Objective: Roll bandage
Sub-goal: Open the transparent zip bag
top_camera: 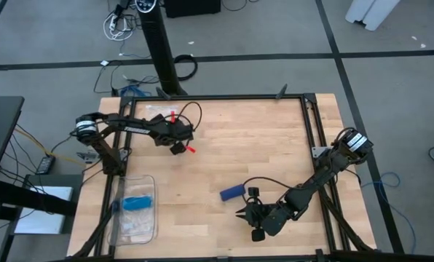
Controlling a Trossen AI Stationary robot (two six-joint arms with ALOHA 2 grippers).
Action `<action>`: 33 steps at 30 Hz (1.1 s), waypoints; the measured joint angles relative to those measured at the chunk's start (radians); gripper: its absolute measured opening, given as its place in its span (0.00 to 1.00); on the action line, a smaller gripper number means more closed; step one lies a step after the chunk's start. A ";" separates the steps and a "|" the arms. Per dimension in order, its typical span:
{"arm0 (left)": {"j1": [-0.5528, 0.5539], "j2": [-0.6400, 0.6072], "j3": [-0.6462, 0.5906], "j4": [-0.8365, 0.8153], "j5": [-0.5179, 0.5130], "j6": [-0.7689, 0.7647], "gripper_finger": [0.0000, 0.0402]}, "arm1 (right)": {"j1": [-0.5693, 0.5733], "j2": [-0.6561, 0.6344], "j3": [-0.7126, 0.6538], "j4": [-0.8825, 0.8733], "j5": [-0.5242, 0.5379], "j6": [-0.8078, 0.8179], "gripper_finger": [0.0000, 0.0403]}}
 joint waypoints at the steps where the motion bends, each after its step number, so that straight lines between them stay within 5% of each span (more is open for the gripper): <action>1: 0.007 0.013 0.000 0.007 0.001 0.015 0.34 | 0.000 0.000 0.000 0.000 0.000 0.000 0.10; 7: 0.021 0.073 0.000 0.013 -0.024 0.016 0.28 | 0.001 0.000 0.000 0.001 0.000 0.000 0.08; 13: -0.035 0.060 0.001 0.014 -0.029 0.010 0.03 | 0.005 -0.003 0.000 -0.003 0.003 -0.001 0.08; 23: -0.256 0.056 0.005 0.023 -0.096 -0.089 0.01 | -0.033 -0.132 0.001 -0.133 0.240 0.189 0.08; 29: -0.332 0.056 0.116 -0.184 -0.234 -0.204 0.01 | -0.147 -0.159 -0.061 -0.054 0.168 0.202 0.05; 33: -0.221 0.055 0.219 -0.375 -0.267 -0.294 0.01 | -0.198 -0.163 -0.122 0.096 0.113 0.143 0.03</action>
